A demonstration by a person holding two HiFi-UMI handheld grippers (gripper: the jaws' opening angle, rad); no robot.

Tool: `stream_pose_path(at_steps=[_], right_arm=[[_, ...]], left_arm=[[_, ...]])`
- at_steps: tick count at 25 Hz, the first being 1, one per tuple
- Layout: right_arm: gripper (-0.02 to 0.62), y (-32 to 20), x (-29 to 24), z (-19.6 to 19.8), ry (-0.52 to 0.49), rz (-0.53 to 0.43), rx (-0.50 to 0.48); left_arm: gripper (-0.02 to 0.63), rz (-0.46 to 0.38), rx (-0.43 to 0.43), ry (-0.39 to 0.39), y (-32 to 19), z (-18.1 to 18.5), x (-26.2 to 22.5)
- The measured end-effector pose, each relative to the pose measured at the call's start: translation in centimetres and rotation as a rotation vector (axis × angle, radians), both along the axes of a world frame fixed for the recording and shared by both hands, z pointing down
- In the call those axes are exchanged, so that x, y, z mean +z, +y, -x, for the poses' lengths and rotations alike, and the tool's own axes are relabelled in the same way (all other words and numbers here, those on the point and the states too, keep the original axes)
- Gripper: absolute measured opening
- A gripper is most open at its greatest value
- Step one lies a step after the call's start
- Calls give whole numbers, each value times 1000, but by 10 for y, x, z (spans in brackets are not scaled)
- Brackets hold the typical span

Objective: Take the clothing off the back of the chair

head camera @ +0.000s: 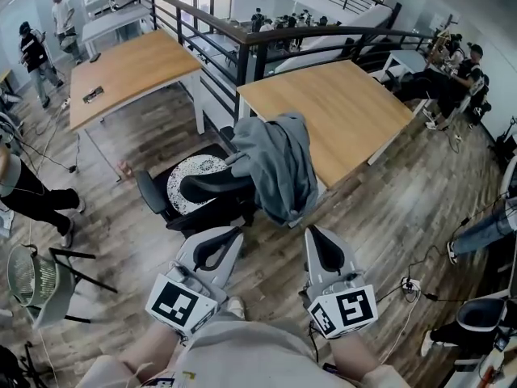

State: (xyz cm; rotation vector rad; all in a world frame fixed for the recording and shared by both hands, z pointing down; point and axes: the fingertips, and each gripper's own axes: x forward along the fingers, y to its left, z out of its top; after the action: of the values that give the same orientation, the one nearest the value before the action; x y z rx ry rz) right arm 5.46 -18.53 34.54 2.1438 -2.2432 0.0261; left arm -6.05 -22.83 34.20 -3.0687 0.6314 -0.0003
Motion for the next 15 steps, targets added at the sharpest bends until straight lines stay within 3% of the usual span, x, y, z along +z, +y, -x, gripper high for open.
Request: stream_pose_path(at_steps=[15], right_arm=[[-2, -22, -12, -17, -9, -20, 12]], left_arm=[[2, 8, -8, -13, -29, -15, -1]])
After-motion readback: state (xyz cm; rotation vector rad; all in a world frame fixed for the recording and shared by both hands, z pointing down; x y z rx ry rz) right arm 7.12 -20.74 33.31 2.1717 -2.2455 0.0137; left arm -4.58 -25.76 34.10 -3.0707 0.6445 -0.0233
